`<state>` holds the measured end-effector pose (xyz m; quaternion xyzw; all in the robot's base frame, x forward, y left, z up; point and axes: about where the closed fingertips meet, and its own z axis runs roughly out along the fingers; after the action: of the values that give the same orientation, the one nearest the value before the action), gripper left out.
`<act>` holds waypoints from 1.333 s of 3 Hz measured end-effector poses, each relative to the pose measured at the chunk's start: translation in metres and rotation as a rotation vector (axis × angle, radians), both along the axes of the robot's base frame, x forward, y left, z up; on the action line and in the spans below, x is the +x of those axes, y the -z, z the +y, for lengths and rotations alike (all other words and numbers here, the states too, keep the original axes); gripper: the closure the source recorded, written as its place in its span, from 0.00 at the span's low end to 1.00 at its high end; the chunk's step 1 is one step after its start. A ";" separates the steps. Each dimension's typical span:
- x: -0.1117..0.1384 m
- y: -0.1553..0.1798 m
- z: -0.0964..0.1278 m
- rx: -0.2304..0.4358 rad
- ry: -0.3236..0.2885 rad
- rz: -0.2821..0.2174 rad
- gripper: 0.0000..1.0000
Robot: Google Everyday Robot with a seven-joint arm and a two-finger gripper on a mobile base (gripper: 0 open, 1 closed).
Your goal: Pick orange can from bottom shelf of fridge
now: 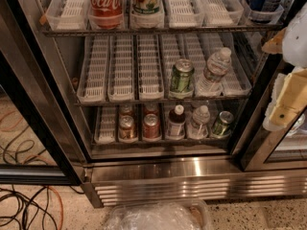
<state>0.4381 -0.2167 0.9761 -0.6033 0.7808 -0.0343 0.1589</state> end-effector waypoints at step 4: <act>-0.001 0.019 0.027 0.281 0.051 -0.062 0.00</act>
Offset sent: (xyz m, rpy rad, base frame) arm 0.0021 0.0114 -0.0085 0.1310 -0.0113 -0.0063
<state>0.4373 -0.1901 0.9568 -0.5537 0.7877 0.0526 0.2651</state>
